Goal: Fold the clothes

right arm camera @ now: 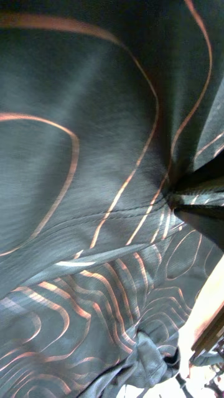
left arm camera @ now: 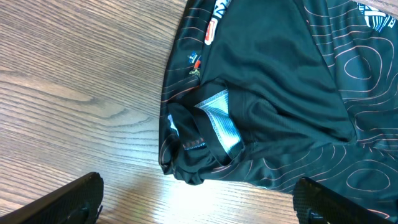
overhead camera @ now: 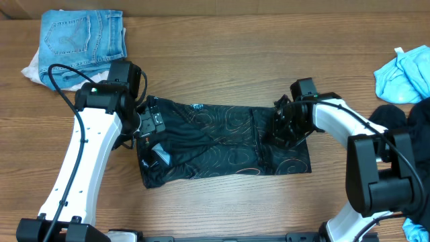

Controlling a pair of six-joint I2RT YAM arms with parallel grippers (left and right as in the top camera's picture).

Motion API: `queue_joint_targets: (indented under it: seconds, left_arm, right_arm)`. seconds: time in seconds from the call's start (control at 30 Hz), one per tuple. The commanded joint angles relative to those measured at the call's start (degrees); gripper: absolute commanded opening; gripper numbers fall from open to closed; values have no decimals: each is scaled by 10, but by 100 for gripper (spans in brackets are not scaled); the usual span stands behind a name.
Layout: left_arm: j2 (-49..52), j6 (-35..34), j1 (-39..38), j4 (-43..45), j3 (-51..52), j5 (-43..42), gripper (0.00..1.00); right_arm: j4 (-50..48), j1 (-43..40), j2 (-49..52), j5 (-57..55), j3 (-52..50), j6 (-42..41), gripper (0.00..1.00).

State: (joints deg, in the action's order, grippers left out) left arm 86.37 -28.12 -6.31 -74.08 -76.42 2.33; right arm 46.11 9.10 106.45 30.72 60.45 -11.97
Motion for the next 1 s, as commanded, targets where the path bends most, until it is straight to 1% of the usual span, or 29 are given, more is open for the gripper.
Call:
queue_joint_targets:
  seconds: [0.0,0.1,0.17,0.2,0.4,0.5,0.53,0.57,0.67,0.7,0.73,0.83,0.9,0.97]
  left_arm:
    - [-1,11,-2,0,-1,-5,100]
    - [-1,11,-2,-2,-1,-5,100]
    - [-1,11,-2,-1,-1,-8,100]
    - [-1,11,-2,-1,-1,-9,100]
    - [-1,11,-2,0,-1,-9,100]
    - [-1,11,-2,0,-1,-9,100]
    - [-1,11,-2,0,-1,-9,100]
    - [-1,11,-2,0,-1,-9,100]
    - [-1,11,-2,0,-1,-9,100]
    - [-1,11,-2,0,-1,-9,100]
    - [-1,11,-2,0,-1,-9,100]
    - [-1,11,-2,5,-1,-9,100]
    - [-1,11,-2,5,-1,-9,100]
    - [0,11,-2,5,-1,-9,100]
  right_arm:
    - [12,10,4,9,-16,2,13]
    - [18,14,4,-2,-30,2,13]
    - [20,14,4,-16,-37,2,6]
    - [26,14,4,-19,-38,2,4]
    - [57,14,-17,-20,-16,7,4]
    - [92,14,-40,-22,14,18,8]
    - [117,14,-51,-28,31,18,13]
    - [132,14,-56,-34,40,18,15]
    - [189,13,-70,-75,63,17,20]
    - [202,13,-73,-83,64,17,24]
    - [217,13,-73,-91,64,17,30]
    - [223,14,-73,-114,52,17,41]
    - [206,14,-73,-115,35,17,41]
    - [184,14,-73,-112,14,15,38]
